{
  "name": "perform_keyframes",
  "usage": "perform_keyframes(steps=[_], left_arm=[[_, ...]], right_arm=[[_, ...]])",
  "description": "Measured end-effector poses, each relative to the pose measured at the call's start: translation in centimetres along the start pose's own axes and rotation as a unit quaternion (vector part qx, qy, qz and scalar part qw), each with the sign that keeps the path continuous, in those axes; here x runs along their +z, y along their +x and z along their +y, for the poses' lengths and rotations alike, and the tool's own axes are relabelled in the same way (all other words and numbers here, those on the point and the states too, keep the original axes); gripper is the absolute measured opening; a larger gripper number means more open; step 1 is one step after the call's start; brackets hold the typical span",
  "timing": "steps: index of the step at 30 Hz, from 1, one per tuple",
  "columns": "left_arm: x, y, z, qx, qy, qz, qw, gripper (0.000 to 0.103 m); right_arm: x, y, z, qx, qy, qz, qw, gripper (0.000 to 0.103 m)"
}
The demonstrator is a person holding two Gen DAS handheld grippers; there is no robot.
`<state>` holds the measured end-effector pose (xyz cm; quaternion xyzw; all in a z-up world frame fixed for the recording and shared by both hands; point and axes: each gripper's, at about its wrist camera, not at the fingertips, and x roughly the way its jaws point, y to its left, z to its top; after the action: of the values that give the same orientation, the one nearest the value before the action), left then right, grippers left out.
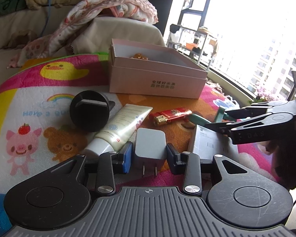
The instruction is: Organize rigid objects
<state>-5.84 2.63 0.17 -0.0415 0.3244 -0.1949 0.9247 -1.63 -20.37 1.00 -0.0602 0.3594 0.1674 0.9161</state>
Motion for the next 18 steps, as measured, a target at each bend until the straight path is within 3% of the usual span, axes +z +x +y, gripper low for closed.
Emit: perform_keyframes(steps=[3,8,12,18], left_arm=[[0.0,-0.1,-0.6,0.006,0.021,0.003,0.9998,0.040],[-0.2,-1.4,-1.7,-0.028,0.070,0.000,0.9972,0.037],[1.4,-2.5,-1.1,-0.078,0.053,-0.005,0.9956,0.037],[6.3,-2.9,-0.1,-0.083,0.037,-0.047,0.9948,0.037]], right_arm=[[-0.3,-1.6,0.7,-0.001,-0.006,-0.010,1.000,0.068],[-0.7,-5.2,1.0,-0.002,-0.020,-0.025,0.999,0.068],[-0.6,-7.4,0.9,-0.009,-0.022,-0.042,0.999,0.068],[1.2,-8.6,0.4,-0.011,-0.011,-0.084,0.996,0.068]])
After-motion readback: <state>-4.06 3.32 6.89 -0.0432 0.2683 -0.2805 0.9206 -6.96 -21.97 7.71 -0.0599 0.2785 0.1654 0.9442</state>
